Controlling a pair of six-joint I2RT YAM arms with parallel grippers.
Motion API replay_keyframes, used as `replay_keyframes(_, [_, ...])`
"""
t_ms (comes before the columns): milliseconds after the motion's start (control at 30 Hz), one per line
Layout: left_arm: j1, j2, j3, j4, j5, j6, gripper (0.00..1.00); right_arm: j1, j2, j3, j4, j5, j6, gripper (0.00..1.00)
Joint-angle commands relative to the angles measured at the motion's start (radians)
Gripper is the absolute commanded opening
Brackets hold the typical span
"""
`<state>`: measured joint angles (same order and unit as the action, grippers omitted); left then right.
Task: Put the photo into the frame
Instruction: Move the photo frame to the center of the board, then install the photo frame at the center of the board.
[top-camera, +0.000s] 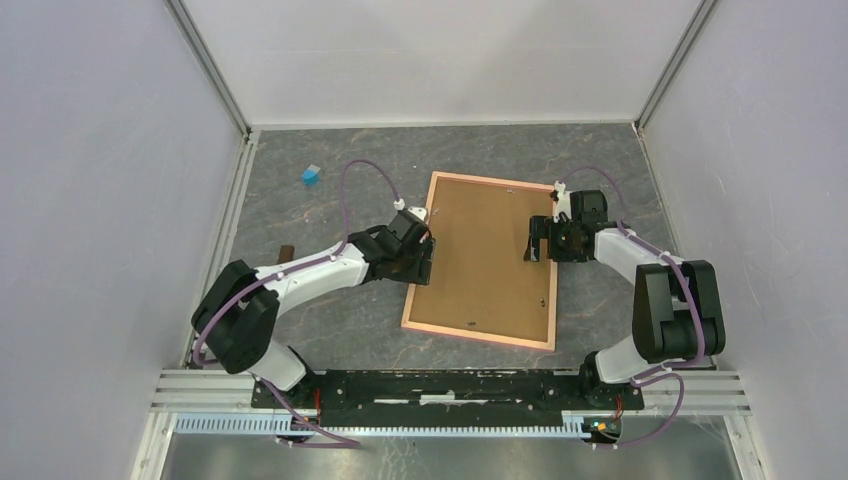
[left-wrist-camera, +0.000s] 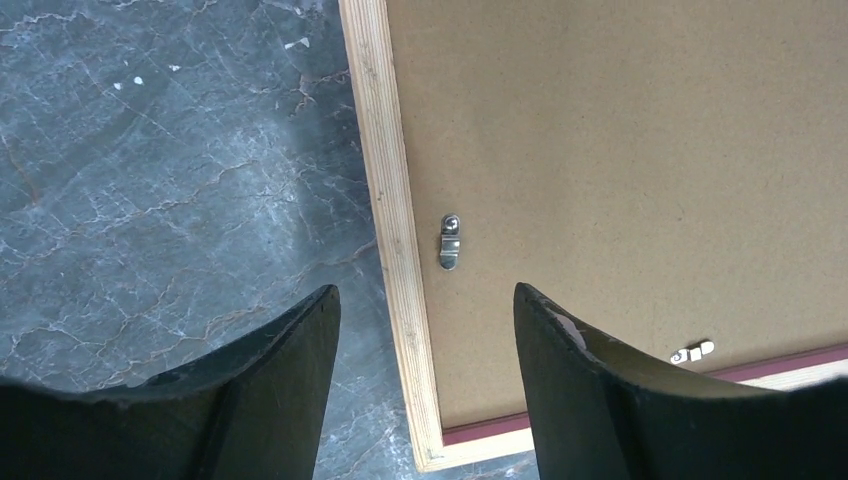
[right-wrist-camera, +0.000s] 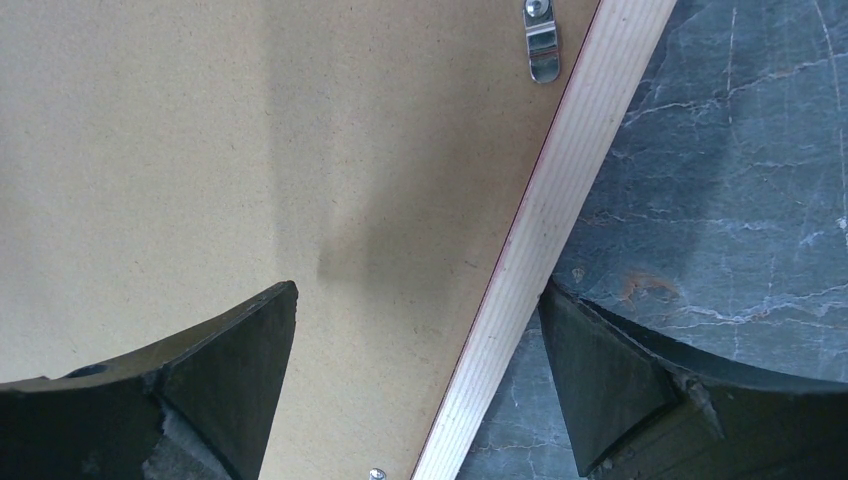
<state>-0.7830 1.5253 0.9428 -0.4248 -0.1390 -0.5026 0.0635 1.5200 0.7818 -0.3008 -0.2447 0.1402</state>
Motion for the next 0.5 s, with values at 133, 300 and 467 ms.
replay_keyframes(133, [-0.005, 0.086, 0.049, -0.003, -0.012, 0.052, 0.64, 0.001, -0.010, -0.010, 0.005, -0.005, -0.016, 0.96])
replay_keyframes(300, [-0.006, 0.110, 0.054, 0.004, -0.022, 0.058, 0.60, 0.000, -0.017, -0.012, 0.004, -0.004, -0.017, 0.96])
replay_keyframes(467, [-0.007, 0.124, 0.055, 0.002, -0.030, 0.062, 0.52, 0.000, -0.018, -0.015, 0.009, -0.009, -0.014, 0.96])
